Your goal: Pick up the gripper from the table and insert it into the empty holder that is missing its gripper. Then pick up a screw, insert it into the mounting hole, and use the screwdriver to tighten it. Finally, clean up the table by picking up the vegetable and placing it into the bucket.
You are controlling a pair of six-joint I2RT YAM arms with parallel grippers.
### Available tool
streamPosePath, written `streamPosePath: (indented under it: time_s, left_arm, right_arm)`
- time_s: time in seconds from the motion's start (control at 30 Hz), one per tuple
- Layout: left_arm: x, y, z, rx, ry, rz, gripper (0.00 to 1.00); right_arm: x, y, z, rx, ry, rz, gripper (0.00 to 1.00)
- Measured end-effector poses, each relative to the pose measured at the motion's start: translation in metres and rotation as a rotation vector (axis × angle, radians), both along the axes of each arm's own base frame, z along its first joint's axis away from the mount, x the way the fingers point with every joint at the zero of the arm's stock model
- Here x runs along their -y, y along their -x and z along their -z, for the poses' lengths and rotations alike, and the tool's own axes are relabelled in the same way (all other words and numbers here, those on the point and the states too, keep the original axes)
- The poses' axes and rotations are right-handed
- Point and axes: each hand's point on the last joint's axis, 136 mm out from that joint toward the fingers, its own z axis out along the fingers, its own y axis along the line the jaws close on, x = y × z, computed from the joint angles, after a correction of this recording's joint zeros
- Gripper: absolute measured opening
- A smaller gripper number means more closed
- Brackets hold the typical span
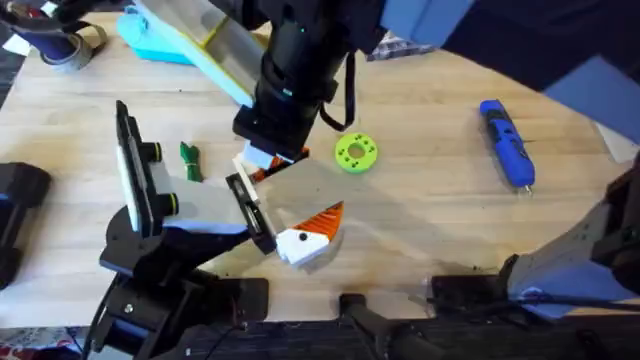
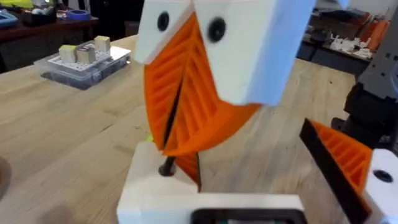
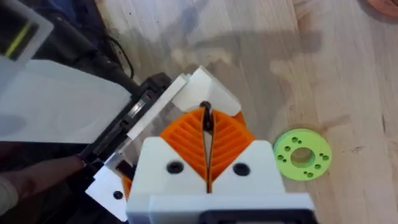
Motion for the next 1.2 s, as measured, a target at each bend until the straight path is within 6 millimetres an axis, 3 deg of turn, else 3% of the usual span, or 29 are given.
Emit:
streamPosePath:
  time_s: [0.23,1.2]
  left_arm:
    - [0.0000,0.0001,0.0000,-0.004,0.002,0.000,0.992]
    - [0.0002,0.0004,0.0001,-0.011,0.005,0.002,0.992]
  right_arm:
    - [-0.0080,-0.0054,-0.0035,0.021,-0.036,0.007,0.006]
    - [-0.0088,-0.0036,0.0042,0.004,-0.014,0.004,0.006]
